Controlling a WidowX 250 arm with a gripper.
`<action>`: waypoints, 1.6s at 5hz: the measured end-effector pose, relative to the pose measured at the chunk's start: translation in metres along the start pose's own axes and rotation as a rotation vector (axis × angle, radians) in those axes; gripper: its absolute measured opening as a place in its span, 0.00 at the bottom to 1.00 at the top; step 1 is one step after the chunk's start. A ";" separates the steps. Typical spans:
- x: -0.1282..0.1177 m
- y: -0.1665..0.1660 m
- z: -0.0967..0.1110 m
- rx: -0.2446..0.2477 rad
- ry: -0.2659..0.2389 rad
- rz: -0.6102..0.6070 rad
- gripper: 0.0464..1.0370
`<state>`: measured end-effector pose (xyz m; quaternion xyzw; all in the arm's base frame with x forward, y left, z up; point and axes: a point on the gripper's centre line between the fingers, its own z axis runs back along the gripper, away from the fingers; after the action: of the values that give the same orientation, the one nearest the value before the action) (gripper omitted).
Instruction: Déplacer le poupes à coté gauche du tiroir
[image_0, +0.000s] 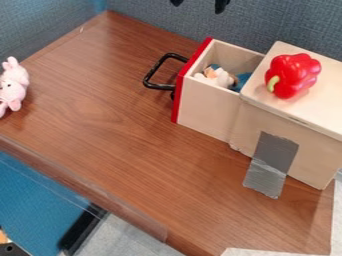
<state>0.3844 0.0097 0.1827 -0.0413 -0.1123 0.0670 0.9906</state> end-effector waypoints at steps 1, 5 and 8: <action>-0.004 0.000 -0.013 -0.008 0.042 0.005 0.96; -0.087 0.180 0.007 0.025 0.014 0.132 0.96; -0.099 0.245 -0.064 0.150 0.091 0.119 0.96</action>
<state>0.2734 0.2333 0.0759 0.0235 -0.0590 0.1317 0.9892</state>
